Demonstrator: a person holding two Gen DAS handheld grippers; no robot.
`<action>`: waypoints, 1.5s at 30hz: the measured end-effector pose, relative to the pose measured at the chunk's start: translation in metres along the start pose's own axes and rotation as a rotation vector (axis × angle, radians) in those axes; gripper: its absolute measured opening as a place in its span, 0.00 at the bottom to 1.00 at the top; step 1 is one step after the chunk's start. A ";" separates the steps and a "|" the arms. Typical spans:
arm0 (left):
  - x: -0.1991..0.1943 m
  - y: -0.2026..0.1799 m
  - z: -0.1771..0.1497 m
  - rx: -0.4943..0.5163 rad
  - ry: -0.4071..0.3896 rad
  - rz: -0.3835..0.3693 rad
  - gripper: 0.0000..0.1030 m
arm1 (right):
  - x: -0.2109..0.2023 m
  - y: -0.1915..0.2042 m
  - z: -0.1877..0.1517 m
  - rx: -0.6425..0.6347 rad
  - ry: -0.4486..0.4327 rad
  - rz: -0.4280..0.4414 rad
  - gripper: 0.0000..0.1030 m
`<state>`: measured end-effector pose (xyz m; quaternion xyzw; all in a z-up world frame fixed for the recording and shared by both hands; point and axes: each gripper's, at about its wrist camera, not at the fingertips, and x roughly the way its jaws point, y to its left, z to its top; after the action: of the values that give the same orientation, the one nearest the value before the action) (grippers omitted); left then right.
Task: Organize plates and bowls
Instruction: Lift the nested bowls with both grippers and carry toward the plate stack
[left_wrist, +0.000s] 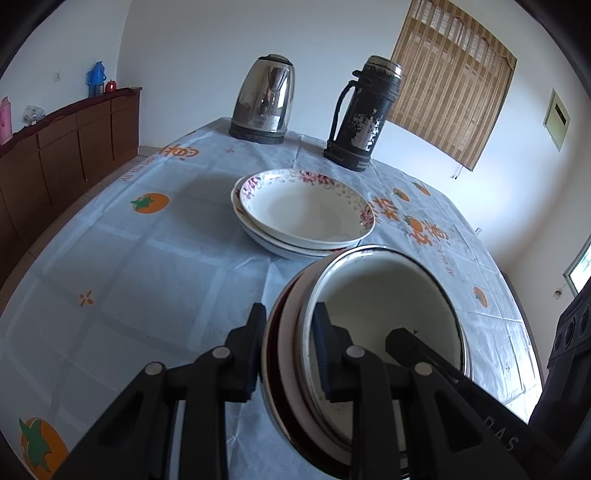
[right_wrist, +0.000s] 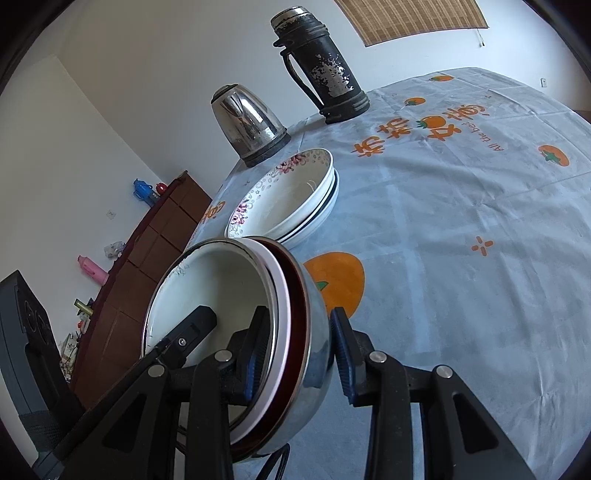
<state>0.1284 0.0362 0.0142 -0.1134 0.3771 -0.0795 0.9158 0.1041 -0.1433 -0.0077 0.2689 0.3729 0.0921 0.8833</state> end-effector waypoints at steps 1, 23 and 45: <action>0.000 -0.001 0.001 0.001 -0.001 0.001 0.23 | 0.000 0.000 0.001 0.000 -0.001 0.000 0.35; 0.007 -0.013 0.032 0.024 -0.033 0.001 0.23 | 0.005 0.007 0.035 -0.015 -0.026 0.002 0.35; 0.026 -0.029 0.073 0.037 -0.057 -0.010 0.23 | 0.015 0.010 0.079 -0.028 -0.063 -0.015 0.35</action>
<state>0.1968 0.0126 0.0549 -0.1007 0.3487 -0.0877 0.9277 0.1710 -0.1613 0.0345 0.2563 0.3455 0.0820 0.8990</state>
